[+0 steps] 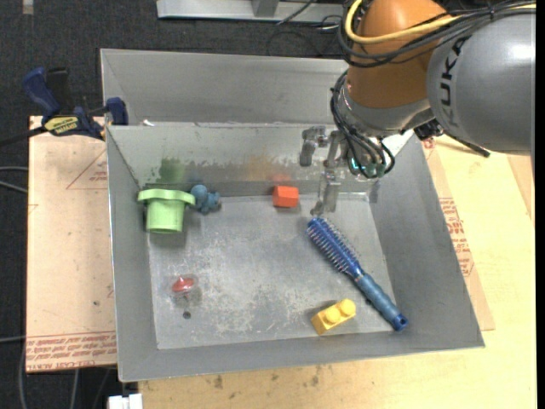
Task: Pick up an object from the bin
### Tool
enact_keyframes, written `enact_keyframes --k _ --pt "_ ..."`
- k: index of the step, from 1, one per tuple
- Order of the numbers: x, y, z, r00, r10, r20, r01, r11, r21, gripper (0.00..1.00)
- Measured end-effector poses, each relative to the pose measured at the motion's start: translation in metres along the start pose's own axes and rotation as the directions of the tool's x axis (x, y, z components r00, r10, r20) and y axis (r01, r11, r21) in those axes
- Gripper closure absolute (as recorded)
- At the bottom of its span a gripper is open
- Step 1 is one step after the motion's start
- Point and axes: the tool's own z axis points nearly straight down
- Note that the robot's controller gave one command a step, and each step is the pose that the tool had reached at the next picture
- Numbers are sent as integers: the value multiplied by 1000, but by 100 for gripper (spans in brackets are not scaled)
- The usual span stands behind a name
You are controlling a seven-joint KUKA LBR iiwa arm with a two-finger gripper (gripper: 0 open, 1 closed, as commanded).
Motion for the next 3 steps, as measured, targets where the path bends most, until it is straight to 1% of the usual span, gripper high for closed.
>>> enact_keyframes --k 1,2,3 --pt "45 -85 153 1000 -16 4 16 1000 0 0" --pt "43 -67 119 866 -499 10 499 866 5 0" --pt "20 -95 120 925 -379 10 379 925 4 0"
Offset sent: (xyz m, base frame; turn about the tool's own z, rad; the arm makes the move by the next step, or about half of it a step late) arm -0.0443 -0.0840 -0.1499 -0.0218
